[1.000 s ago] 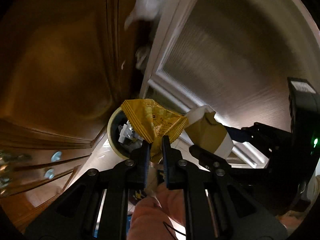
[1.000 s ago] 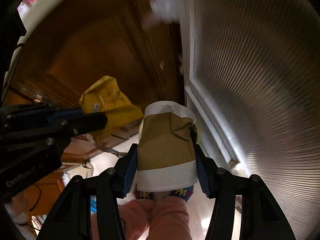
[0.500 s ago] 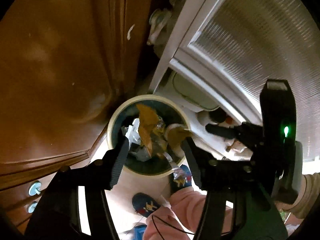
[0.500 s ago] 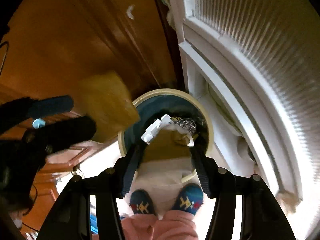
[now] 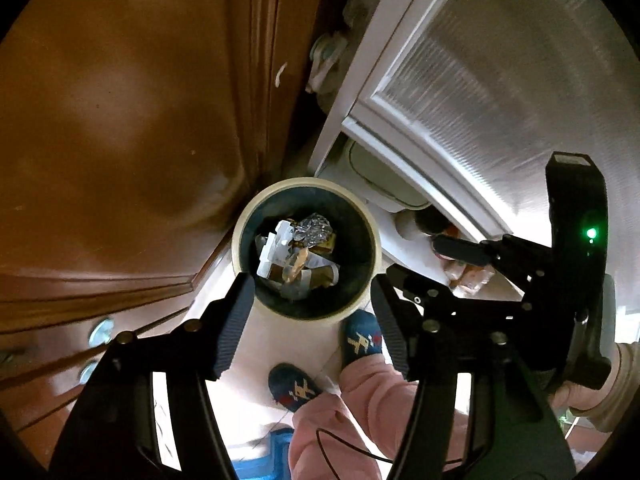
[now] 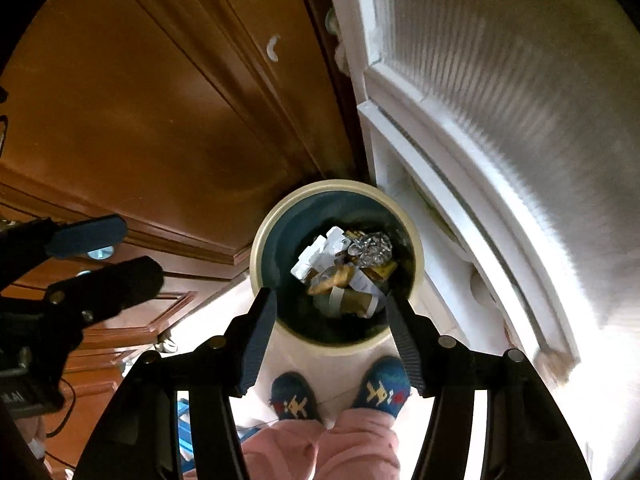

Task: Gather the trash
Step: 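Carry cup and wrapper down to the floor bin and open both grippers, then raise both tools back toward the bottle and pouch on the counter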

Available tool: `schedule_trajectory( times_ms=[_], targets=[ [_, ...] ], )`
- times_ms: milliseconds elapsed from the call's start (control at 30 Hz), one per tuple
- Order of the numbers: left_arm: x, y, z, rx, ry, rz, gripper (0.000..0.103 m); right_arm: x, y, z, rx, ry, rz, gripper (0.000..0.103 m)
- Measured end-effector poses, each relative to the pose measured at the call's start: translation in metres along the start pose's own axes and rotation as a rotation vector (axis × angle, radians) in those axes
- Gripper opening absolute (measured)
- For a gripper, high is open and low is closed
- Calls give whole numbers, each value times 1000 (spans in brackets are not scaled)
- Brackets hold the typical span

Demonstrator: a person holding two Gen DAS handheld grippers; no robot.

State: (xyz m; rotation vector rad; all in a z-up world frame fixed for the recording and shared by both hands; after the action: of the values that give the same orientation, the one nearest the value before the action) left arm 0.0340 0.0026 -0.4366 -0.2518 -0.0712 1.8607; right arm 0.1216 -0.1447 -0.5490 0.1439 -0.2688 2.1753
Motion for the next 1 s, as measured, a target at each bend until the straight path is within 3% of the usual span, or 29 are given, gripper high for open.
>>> schedule_trajectory(
  times_ms=[333,667,1000],
  targets=[
    [-9,-7,108,-31,-19,14,57,28,8,104,-45,-4,-39,58],
    [-26,-34,241,-147,-7,-17,57,80,-20,253,-215,-15,19,58],
    [-52,-65,359,-310,6,-101,57,105,-39,376,-413,55,19,58]
  ],
)
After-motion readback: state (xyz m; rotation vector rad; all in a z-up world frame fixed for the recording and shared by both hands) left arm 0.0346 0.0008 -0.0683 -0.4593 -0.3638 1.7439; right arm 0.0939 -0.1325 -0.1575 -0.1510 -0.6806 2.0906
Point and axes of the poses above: each gripper's, at about its wrist camera, not at the fingertips, and z roughly against the way its jaws point, x to its left, y to its underside, the point moved 2 cm from there along -z, roughly the way its jaws point, and after that the axes turned 4 degrees about -y, right-handed, at the moved point
